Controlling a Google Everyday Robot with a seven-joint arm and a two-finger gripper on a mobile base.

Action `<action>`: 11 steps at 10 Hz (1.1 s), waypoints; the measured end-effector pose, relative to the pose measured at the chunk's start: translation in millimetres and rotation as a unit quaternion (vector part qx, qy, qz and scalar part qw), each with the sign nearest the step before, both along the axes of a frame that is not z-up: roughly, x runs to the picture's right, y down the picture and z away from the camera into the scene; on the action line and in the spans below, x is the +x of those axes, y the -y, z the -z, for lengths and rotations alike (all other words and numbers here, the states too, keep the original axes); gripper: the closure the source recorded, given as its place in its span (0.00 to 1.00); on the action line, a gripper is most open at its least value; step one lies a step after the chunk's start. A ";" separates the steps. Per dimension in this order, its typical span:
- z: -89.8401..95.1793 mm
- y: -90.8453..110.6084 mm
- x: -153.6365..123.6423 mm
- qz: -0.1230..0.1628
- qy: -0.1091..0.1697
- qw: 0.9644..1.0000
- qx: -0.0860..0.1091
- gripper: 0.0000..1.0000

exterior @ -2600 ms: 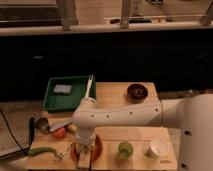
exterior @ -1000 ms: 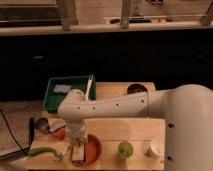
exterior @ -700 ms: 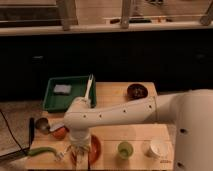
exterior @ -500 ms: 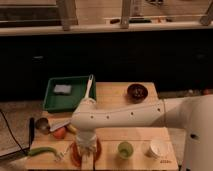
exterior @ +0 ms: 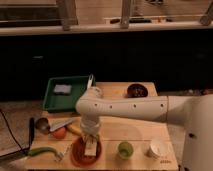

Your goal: Wipe red bowl with eraser

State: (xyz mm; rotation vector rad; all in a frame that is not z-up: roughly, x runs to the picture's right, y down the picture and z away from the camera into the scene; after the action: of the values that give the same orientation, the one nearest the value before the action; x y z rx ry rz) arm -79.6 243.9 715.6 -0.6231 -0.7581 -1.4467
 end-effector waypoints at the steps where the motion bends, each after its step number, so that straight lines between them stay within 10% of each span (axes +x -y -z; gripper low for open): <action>1: -1.7 5.1 -12.8 0.008 0.005 1.000 0.002 1.00; 6: 18.9 -17.4 -60.8 0.051 0.055 0.997 -0.002 1.00; 11: 23.9 -46.0 -12.6 0.038 0.044 0.998 -0.017 1.00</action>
State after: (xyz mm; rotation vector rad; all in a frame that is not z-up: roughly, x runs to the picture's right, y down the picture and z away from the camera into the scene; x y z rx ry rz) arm -92.2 290.0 691.8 -0.6235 -0.8382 -1.5424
